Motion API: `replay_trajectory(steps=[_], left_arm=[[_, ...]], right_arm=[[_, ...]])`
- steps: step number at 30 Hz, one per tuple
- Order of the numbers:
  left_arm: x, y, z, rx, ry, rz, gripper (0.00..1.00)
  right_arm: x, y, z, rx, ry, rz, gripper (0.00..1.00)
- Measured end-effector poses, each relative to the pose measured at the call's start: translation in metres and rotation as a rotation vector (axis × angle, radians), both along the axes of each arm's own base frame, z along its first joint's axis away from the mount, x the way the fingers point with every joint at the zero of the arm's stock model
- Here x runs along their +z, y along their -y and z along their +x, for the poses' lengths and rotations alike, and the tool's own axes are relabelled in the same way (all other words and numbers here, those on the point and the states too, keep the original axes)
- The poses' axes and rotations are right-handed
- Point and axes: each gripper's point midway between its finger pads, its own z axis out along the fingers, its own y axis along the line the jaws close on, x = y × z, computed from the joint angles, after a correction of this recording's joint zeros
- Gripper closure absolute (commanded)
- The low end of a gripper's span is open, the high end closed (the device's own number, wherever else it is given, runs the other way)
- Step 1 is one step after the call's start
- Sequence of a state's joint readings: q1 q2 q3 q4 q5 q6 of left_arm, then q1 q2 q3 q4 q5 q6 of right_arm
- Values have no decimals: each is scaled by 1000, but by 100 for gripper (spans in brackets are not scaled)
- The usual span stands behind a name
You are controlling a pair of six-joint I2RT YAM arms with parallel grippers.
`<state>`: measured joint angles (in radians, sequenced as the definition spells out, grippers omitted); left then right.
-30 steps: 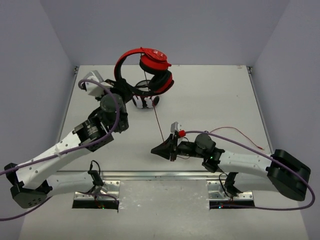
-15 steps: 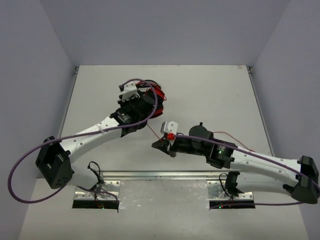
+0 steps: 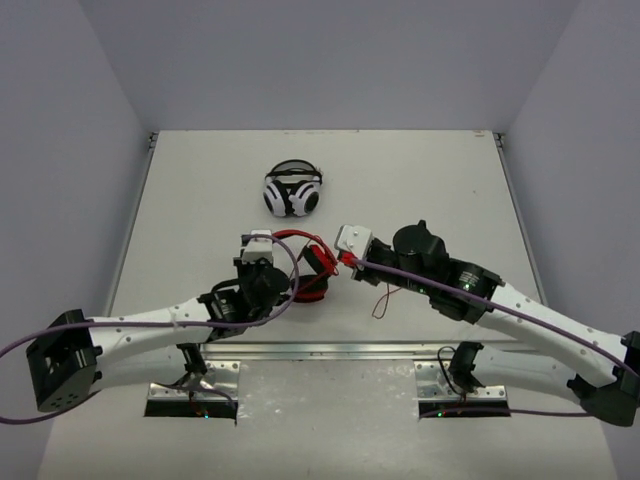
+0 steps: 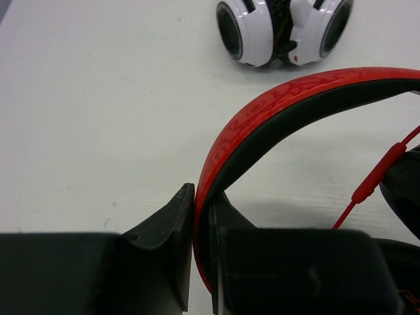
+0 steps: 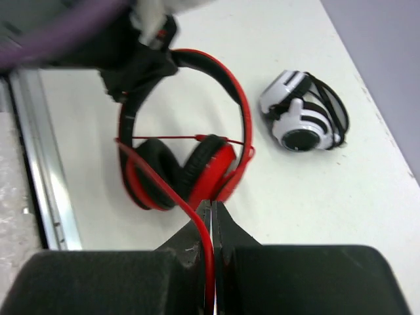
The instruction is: Wrap the headphones
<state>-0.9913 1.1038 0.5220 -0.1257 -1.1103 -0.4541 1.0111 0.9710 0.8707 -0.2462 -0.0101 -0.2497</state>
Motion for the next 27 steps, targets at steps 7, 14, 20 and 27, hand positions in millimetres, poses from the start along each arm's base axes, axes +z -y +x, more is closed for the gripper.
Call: replay_trajectory(steps=[7, 14, 20, 27], left_arm=[[23, 30, -2, -219, 47, -101, 100], [39, 53, -12, -372, 64, -140, 100], [67, 70, -31, -498, 111, -217, 100], [114, 88, -46, -606, 140, -309, 100]], right_arm=[[30, 22, 36, -106, 70, 9, 98], [26, 56, 92, -260, 18, 5, 99], [7, 66, 118, -303, -90, 12, 98], [13, 55, 115, -238, -153, 139, 96]])
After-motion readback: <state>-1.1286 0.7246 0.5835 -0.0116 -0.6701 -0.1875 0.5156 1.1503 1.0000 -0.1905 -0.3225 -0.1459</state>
